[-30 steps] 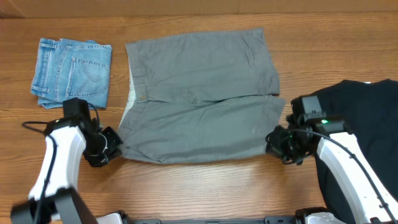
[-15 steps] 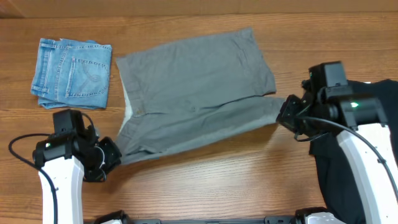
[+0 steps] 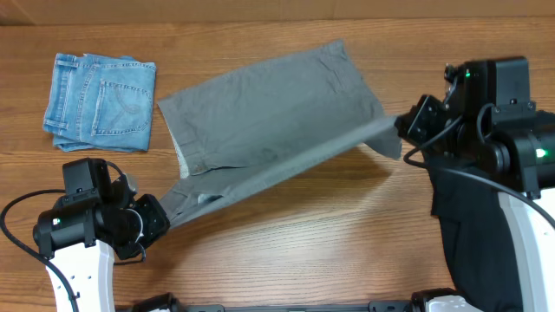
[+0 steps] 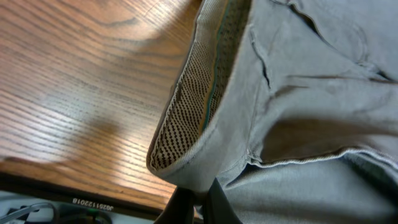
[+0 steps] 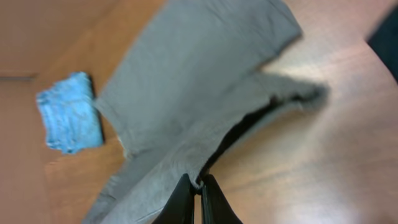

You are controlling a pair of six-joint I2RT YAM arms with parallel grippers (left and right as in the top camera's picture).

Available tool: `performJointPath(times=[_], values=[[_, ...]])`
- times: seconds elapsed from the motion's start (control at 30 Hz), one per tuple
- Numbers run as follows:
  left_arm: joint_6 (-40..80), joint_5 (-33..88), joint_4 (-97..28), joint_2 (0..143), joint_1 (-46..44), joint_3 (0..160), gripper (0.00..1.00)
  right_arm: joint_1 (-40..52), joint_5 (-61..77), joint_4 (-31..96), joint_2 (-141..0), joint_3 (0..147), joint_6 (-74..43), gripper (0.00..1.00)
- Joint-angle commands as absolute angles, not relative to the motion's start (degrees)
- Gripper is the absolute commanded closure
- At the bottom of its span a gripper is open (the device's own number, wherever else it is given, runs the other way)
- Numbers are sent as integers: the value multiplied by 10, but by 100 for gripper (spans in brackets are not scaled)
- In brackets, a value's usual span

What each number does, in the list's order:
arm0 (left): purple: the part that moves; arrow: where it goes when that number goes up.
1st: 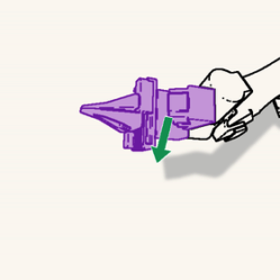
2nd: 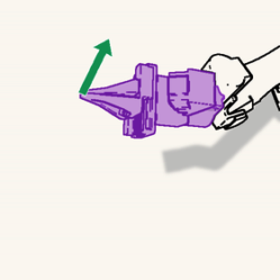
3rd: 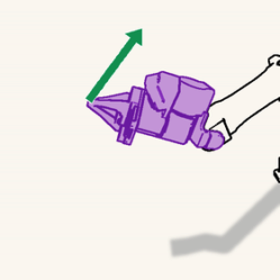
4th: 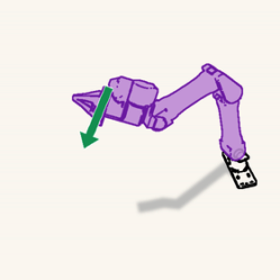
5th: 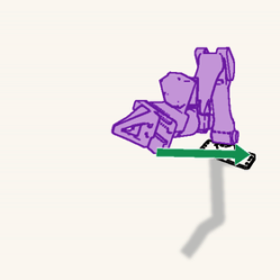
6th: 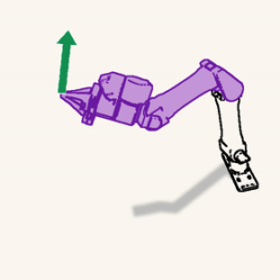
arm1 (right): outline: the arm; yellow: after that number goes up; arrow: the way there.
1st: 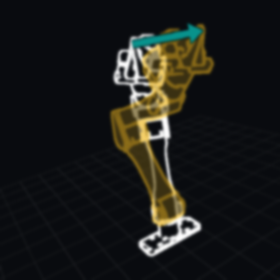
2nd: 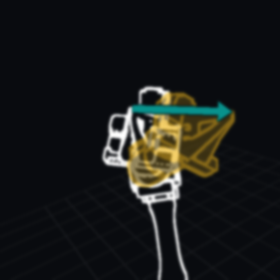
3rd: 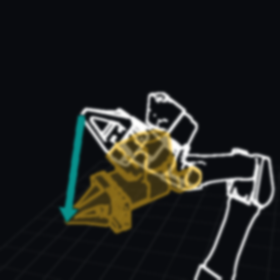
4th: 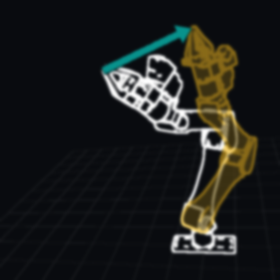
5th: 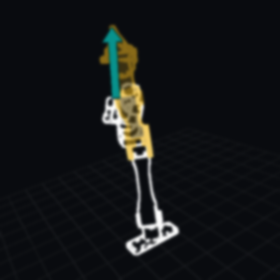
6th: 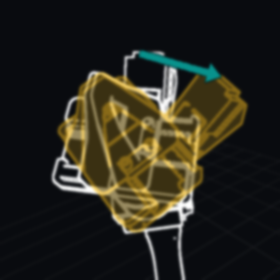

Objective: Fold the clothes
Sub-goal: 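Lift the hem with both grippers and fold it up toward the waistband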

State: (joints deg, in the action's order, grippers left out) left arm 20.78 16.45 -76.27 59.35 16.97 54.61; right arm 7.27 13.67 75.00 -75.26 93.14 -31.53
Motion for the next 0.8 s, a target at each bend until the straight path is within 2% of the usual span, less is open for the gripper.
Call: performJointPath(times=[0.0,0.13,0.53,0.77], values=[[197,141,-761,587,172,565,96,67,114,713,-763,954,-334,96],[192,140,-783,587,172,600,96,67,102,715,-764,959,-334,96],[157,140,-913,578,172,691,96,67,32,868,-764,1086,-329,96],[152,131,-889,577,172,691,96,67,26,810,-794,1088,-329,96]])
